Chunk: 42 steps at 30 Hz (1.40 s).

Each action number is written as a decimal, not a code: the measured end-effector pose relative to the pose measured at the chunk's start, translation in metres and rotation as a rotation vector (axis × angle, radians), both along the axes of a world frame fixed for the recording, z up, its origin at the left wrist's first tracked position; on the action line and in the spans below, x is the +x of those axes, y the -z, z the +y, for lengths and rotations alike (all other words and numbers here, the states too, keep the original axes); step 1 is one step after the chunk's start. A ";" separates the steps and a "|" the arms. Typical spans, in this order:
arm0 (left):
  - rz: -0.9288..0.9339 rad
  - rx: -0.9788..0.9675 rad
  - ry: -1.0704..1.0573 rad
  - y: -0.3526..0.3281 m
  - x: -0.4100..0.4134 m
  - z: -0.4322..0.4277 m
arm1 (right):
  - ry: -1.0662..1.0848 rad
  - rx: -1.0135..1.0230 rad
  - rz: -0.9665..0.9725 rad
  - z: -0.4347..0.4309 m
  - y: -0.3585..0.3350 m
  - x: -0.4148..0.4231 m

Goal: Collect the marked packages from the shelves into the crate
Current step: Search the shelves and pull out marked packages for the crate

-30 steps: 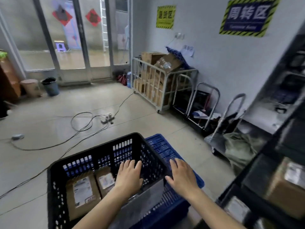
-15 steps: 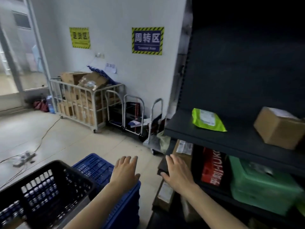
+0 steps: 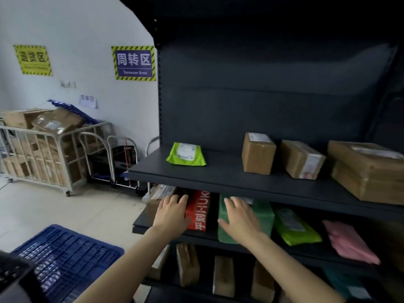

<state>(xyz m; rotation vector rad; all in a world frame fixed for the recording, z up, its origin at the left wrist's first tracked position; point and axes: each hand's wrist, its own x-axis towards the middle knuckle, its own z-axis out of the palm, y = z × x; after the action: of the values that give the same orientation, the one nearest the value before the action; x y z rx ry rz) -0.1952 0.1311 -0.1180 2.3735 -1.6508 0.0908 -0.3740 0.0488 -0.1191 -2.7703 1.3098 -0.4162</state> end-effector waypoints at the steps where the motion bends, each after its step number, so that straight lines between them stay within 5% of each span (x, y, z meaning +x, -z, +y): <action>1: -0.006 -0.011 0.010 -0.003 -0.006 -0.004 | 0.006 -0.017 0.014 -0.005 -0.003 -0.006; 14: -0.001 -0.059 0.250 -0.033 -0.140 -0.115 | 0.251 -0.031 -0.021 -0.076 -0.026 -0.170; 26: 0.058 -0.205 0.275 -0.054 -0.134 -0.213 | 0.353 -0.088 -0.059 -0.156 -0.047 -0.179; 34: 0.450 -0.398 0.150 -0.068 -0.095 -0.267 | 0.474 -0.243 -0.265 -0.227 -0.080 -0.150; 42: 0.862 -0.306 0.106 -0.084 -0.083 -0.317 | 0.714 0.071 -0.120 -0.285 -0.098 -0.137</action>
<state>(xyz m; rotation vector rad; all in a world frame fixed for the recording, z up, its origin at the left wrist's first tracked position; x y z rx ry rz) -0.2777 -0.1862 -0.0335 1.7042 -1.2079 -0.5731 -0.5106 -0.2364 -0.0207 -2.0950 2.1919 -0.5307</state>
